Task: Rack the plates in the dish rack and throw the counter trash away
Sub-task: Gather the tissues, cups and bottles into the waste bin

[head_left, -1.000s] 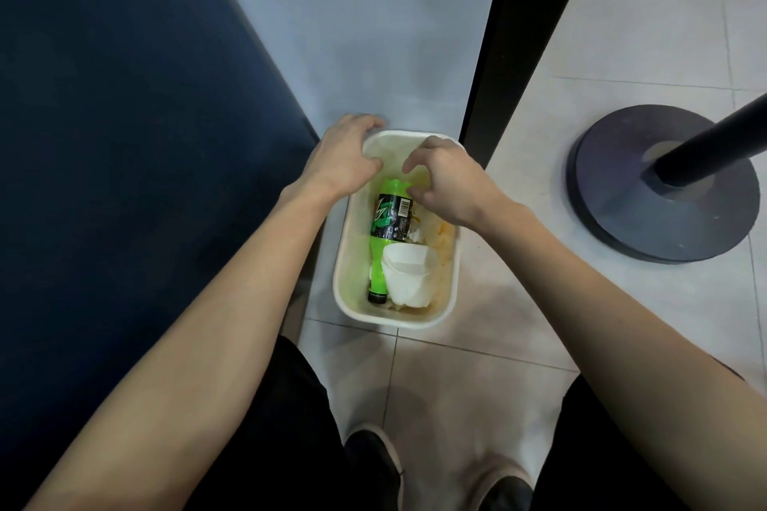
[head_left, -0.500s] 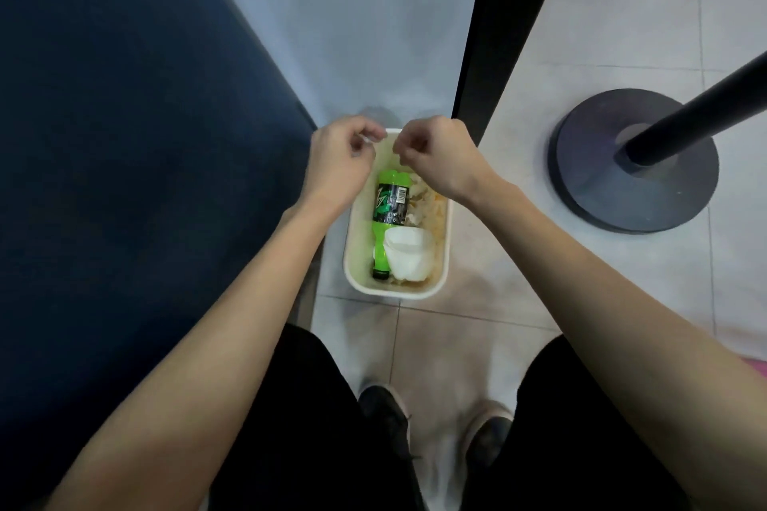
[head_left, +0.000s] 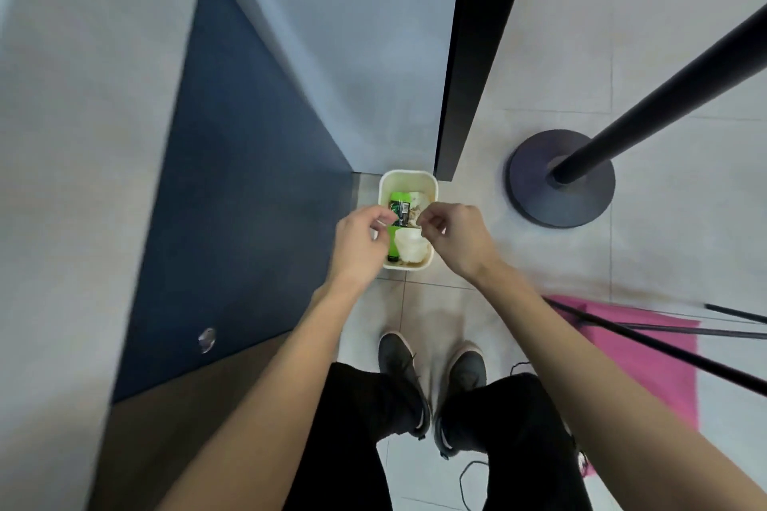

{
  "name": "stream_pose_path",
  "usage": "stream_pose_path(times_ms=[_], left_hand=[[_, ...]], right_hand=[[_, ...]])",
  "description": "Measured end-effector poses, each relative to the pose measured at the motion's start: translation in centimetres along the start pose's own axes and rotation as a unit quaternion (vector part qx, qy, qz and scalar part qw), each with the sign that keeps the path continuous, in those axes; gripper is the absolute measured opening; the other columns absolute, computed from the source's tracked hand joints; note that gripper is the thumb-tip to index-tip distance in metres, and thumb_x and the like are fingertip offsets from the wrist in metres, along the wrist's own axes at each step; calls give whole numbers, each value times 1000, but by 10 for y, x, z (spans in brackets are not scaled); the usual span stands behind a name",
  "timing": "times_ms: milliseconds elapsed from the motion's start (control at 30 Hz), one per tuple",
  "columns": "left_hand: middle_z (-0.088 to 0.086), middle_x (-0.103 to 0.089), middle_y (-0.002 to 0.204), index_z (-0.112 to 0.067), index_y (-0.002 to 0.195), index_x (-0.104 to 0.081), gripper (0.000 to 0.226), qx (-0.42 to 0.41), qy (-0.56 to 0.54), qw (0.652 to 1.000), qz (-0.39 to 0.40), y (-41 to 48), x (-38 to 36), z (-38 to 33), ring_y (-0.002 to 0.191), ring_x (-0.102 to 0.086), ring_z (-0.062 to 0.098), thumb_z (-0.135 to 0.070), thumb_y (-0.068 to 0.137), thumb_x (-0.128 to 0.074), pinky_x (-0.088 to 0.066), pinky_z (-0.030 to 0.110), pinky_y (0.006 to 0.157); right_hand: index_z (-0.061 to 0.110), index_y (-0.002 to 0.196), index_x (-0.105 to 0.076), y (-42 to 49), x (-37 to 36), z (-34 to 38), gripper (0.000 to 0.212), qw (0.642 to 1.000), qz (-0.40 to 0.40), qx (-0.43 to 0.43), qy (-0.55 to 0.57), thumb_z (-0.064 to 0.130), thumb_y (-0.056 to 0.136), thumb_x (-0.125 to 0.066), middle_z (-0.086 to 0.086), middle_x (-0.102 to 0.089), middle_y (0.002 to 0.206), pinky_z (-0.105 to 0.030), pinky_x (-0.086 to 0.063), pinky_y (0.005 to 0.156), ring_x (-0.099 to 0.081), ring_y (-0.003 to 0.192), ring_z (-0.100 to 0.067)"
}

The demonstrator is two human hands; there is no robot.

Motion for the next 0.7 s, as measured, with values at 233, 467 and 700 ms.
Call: stream_pose_path(times_ms=[233,467,700], left_hand=[[-2,-70,101,-12,100,-74,31,-10,-12,1000,22,-83,55,-90,90,-64,14,8,86,-54,-51,28,89],[-4,-72,93,-15,99,-74,25,21,-39,999,-8,-172,112,-136,87,-65,11,1,88,-58,-51,25,80],[-14,-70,88,-22,98,-72,25,9,-81,992,-92,-245,187,-154,86,-65,1,-1,91,-60,-46,10,77]], right_hand=[[11,88,-73,-91,68,91,15,1000,-7,10,-11,6,83,-59,-6,-72,76,-31,-50,72,-63,69,-22],[12,87,-73,-172,118,164,14,999,7,30,-18,5,85,-61,-4,-71,75,-31,-48,70,-63,70,-20],[21,85,-72,-212,121,243,13,991,53,125,-24,11,88,-63,12,-64,71,-9,-38,61,-59,68,0]])
Point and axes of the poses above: each hand's wrist, its own y-axis towards the middle knuckle, its own x-axis out of the back of the hand, z = x × y, the point moved 2 cm from there along y, towards the middle knuckle
